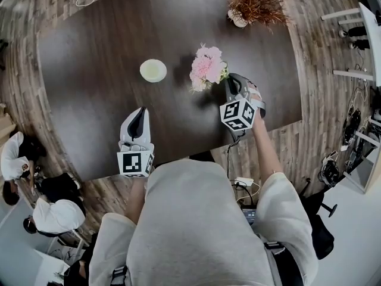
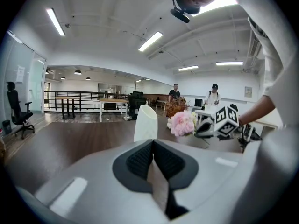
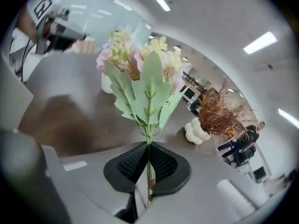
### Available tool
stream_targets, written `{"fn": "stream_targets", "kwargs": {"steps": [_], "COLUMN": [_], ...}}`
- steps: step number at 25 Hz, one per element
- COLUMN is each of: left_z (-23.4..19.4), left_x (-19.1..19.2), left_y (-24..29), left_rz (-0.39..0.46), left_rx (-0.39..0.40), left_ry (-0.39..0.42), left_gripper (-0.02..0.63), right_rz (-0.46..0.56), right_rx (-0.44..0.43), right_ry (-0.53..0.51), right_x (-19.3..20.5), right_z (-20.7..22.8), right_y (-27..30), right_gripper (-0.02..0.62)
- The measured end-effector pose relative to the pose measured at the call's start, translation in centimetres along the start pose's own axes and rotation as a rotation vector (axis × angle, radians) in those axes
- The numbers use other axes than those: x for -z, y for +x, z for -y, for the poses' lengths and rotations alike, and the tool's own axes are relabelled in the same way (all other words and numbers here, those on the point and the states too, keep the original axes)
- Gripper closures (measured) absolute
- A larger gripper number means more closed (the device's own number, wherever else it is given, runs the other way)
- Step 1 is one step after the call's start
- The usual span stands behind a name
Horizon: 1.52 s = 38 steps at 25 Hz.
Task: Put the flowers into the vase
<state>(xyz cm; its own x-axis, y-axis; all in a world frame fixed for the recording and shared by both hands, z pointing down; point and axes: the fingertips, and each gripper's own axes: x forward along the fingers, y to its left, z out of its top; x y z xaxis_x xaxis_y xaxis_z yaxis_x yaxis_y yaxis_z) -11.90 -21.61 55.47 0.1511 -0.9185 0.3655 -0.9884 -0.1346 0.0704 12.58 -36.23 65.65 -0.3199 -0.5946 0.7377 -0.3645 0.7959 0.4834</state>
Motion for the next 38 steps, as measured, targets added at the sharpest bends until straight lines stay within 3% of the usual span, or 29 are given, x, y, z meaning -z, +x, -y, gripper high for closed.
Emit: {"fn": "stream_targets", "kwargs": {"steps": [7, 13, 18, 20, 22, 26, 31, 37, 38], "left_z": [0.6, -1.3, -2.5, -2.1, -2.4, -1.9, 0.8, 2.0, 2.5], "left_x": [-0.6, -0.4, 0.5, 0.2, -0.6, -0.2, 1.1, 0.5, 0.3], "left_y": [0.2, -0.1, 1.8, 2.9, 3.8, 6.0, 9.9, 11.9, 12.0], "left_rz": [0.016, 0.04, 0.048, 0.072, 0.127, 0.133, 0.057, 0.081, 0.089], "left_rx": [-0.001, 0.002, 0.015, 0.045, 0.072, 0.072, 0.141, 0.162, 0.164], "left_ry": [0.006, -0.042, -0.05, -0.074, -0.095, 0.036, 0.194, 0.198, 0.199], "left_gripper": [0.597, 0.597, 0.582, 0.512, 0.345, 0.165, 0.138, 0.127, 0.172], "right_rz": [0.342, 0.594, 0.638, 0.661, 0.698, 0.77, 0.83, 0.859, 0.866], "right_rx": [-0.011, -0.063, -0.08, -0.087, -0.098, -0.132, -0.178, -0.207, -0.211], "right_ry": [0.641, 0.971, 0.977, 0.945, 0.922, 0.889, 0.832, 0.812, 0.811], "right_x": [-4.9, -7.1, -8.5, -9.3, -10.9, -14.1, -16.9, -18.8, -18.8], "right_z": [5.6, 7.0, 7.3, 7.8, 8.1, 8.0, 8.3, 8.1, 8.1], "right_y": [-3.7, -5.4, -6.0, -7.0, -7.8, -9.7, -11.6, -11.8, -12.0], "right_gripper": [0.583, 0.581, 0.583, 0.581, 0.581, 0.581, 0.581, 0.581, 0.581]}}
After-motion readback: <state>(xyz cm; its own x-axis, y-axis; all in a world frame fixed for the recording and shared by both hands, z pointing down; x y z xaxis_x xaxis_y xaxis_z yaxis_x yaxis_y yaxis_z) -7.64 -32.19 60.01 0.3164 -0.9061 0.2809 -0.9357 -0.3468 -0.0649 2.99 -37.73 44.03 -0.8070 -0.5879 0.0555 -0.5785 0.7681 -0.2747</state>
